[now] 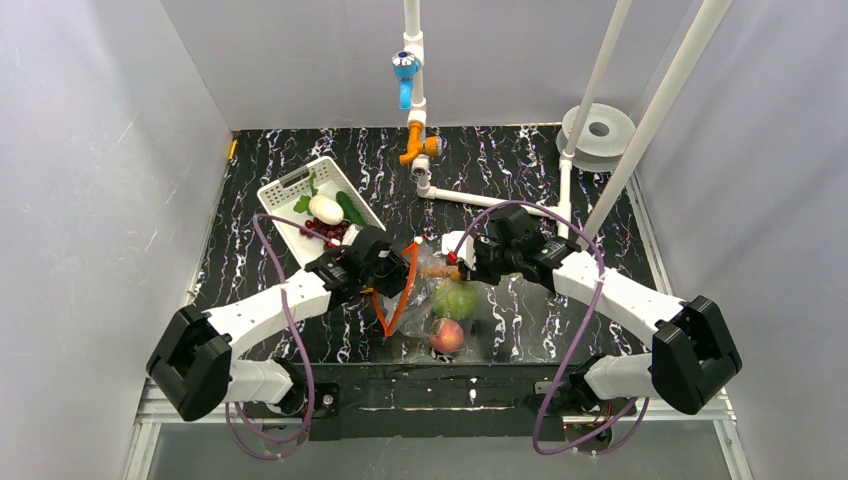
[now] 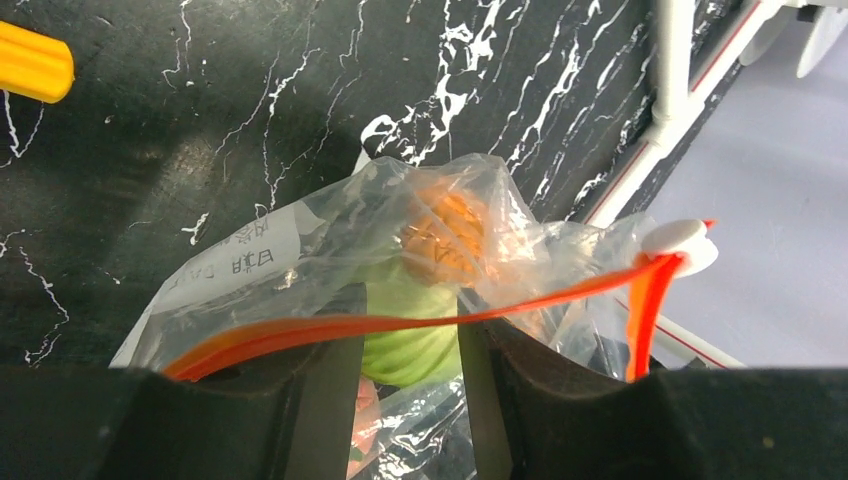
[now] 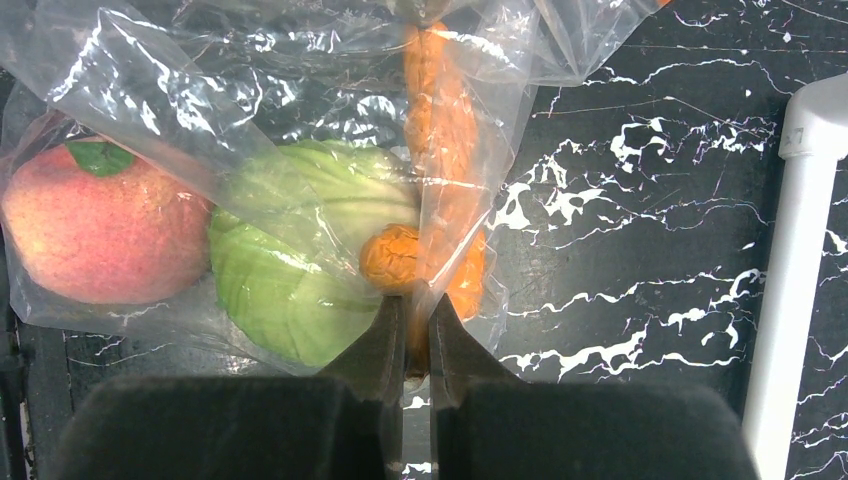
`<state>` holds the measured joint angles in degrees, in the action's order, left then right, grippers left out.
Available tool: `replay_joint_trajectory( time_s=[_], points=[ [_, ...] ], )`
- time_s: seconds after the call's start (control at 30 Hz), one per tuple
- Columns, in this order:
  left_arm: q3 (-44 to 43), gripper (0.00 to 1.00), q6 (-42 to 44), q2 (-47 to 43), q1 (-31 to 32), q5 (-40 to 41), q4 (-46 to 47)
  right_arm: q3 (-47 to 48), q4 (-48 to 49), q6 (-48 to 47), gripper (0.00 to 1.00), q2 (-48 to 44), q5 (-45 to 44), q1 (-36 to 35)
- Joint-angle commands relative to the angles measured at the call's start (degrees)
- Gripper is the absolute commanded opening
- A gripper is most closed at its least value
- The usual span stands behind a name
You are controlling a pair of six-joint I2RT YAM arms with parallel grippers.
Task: Open the zip-top bag and remove the fake food
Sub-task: Pick up the fake vegetable from the zipper food storage bag.
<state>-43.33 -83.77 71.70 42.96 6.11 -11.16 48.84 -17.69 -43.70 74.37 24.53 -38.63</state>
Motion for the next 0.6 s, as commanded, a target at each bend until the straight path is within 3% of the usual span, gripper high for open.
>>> replay_joint_trajectory(
  time_s=[0.0,0.57],
  points=[
    [-3.5,0.38,-2.0,2.2,0.4,0.6,-2.6,-0.2,2.6,0.4,0.01,-1.2,1.6,0.0],
    [-8.3,0.4,-5.1,11.8,1.3,0.1,0.5,-0.4,2.7,1.1,0.01,-1.1,4.1,-0.1]
  ],
)
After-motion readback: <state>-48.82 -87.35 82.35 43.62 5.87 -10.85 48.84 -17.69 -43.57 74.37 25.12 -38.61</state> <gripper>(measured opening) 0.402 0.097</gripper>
